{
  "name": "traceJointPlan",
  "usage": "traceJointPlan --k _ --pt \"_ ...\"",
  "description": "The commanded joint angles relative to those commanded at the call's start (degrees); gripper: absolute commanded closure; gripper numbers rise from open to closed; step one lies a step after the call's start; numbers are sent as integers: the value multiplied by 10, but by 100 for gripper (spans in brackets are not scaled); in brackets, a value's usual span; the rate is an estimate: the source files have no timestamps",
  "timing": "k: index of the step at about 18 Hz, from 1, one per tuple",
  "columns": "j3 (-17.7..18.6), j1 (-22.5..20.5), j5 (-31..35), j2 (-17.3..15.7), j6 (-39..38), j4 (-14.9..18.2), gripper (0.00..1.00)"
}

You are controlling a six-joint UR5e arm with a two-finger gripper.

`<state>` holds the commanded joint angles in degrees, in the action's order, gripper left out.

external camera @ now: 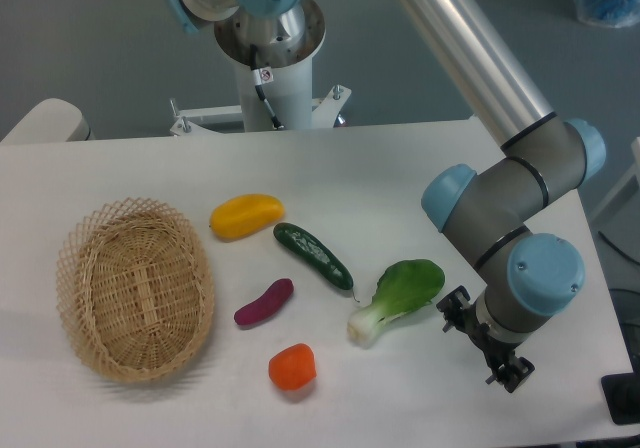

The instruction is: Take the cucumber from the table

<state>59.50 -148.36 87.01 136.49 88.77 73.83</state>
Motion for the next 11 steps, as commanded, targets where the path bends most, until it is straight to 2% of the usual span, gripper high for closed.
traceJointPlan --k 8,11 --pt "0 15 4 -3 -15 2 0" --pt "16 18 -2 -12 -25 2 0"
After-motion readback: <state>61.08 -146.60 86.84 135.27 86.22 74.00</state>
